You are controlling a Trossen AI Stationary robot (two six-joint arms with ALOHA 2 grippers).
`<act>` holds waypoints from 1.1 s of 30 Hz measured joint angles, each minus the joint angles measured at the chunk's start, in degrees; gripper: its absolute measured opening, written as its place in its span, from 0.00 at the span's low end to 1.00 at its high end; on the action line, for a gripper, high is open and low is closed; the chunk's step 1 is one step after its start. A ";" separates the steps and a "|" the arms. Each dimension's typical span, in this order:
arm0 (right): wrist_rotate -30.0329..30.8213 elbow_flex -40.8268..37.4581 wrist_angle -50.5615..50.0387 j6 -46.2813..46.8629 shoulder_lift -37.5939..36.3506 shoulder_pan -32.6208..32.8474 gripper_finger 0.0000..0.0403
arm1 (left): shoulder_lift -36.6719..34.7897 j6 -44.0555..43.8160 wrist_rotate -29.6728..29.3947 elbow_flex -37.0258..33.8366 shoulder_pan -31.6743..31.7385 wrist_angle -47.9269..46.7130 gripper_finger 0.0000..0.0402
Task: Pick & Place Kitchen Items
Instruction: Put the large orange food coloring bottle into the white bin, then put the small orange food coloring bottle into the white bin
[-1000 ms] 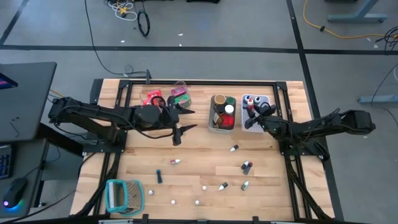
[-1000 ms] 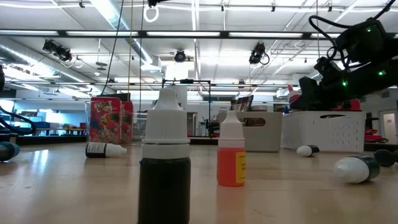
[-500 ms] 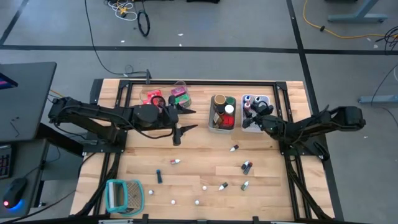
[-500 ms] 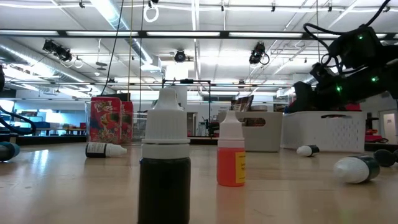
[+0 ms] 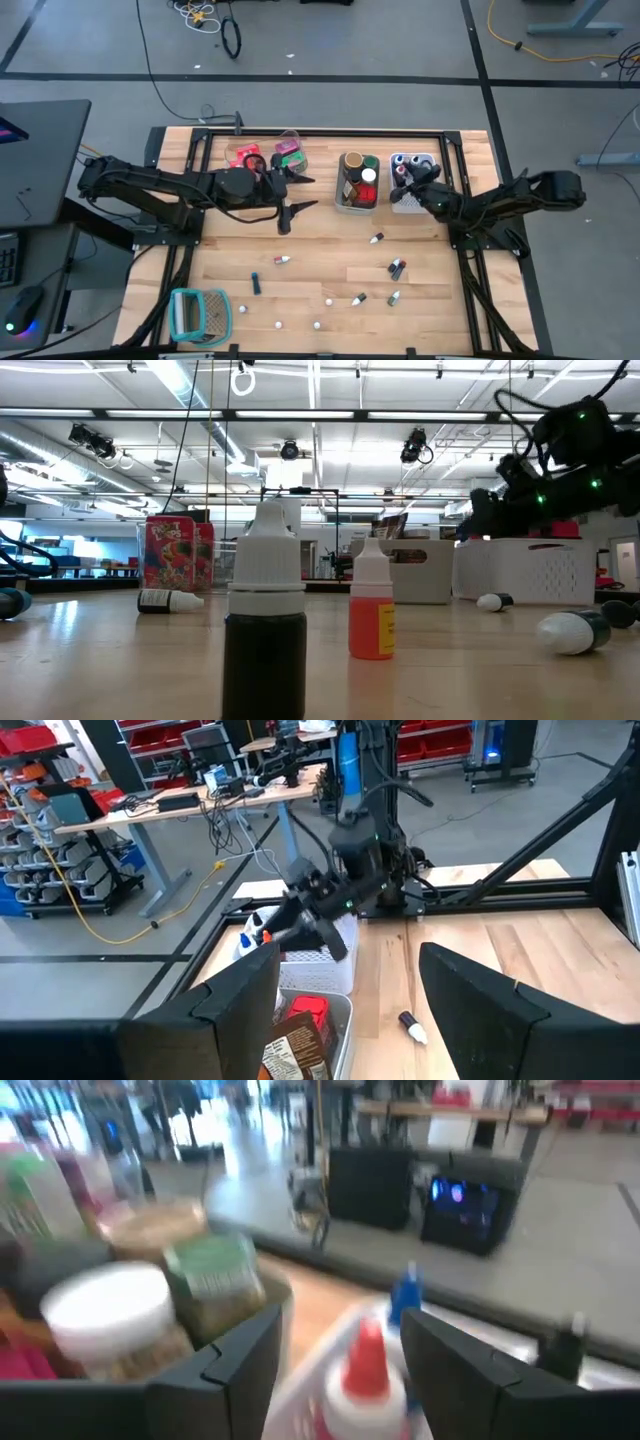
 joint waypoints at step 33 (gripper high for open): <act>-48.94 35.78 -37.35 -21.08 0.21 18.45 0.53 | -13.08 -7.47 -12.15 -10.78 -8.69 -9.42 0.63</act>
